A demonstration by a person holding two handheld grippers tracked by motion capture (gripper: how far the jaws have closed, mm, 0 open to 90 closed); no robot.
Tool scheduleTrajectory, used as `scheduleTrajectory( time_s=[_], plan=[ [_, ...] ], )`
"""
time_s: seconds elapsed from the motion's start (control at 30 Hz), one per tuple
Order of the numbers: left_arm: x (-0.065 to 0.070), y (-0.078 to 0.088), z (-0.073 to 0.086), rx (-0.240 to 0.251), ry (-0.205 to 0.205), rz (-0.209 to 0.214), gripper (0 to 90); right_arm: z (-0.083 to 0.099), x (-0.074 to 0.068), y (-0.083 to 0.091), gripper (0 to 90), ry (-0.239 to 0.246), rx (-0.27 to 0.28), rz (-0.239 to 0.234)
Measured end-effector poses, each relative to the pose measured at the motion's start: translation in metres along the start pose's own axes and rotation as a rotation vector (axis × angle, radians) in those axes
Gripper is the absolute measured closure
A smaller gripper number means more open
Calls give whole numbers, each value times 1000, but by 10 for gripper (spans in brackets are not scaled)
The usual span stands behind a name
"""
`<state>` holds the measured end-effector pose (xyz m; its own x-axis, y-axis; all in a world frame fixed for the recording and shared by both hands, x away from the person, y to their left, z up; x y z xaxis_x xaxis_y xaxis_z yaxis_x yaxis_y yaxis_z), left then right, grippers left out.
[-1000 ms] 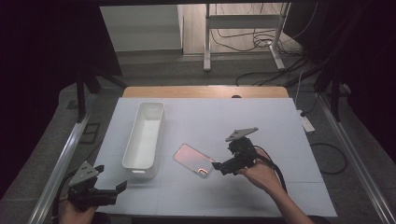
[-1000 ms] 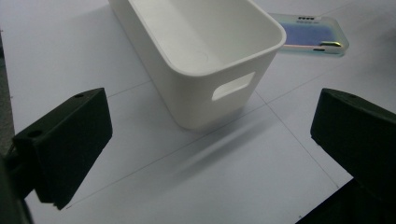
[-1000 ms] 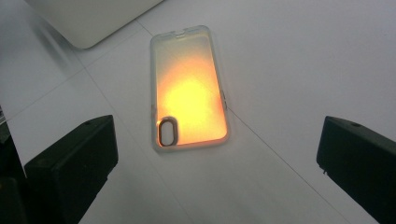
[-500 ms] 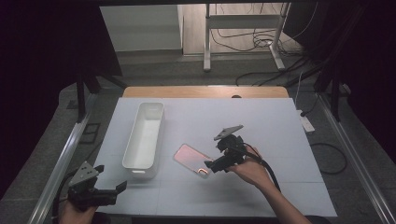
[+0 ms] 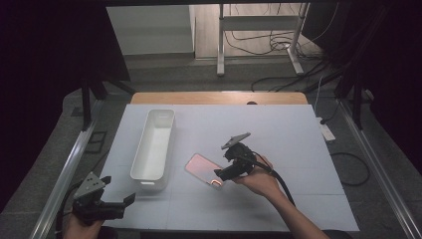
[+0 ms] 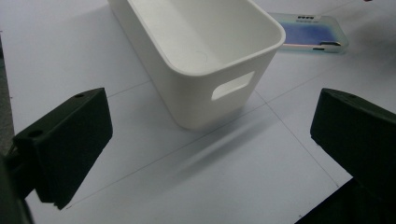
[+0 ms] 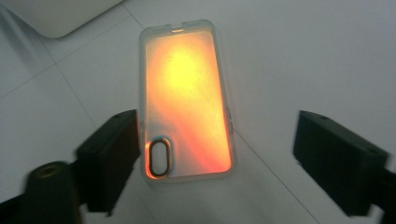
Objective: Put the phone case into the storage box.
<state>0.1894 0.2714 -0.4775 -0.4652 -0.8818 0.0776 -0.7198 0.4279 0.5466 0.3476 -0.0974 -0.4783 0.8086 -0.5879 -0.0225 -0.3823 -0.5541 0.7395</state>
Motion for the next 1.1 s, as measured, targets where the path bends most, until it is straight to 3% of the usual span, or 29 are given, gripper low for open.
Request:
scheduleTrajectory(
  time_s=[0.07, 0.2, 0.4, 0.57, 1.1],
  plan=[
    [0, 0, 0, 0, 0, 0, 0, 0, 0, 0, 278, 2, 2, -5],
    [0, 0, 0, -1, -2, 0, 0, -1, -2, -3, 472, 24, -10, -22],
    [0, 0, 0, -2, -4, 1, 1, -1, -5, -7, 892, 40, -20, -104],
    [0, 0, 0, -5, -7, 1, 1, 2, -8, -10, 894, 55, -22, -98],
    [1, -1, 0, -9, -12, -3, 2, 22, -3, -31, 893, 34, -96, -87]
  ],
)
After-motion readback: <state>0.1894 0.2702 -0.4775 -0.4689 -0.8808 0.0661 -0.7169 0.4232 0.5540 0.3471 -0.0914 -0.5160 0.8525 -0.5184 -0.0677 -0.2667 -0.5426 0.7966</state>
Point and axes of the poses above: each handheld gripper's, and its own axes: y roughly backward along the jaws, z roughly out of its underside, x roughly to its right, the point moved 2 cm from there along -y, roughly forward along the jaws, and after that the axes turned 6 degrees about x, right-handed, at the moved point
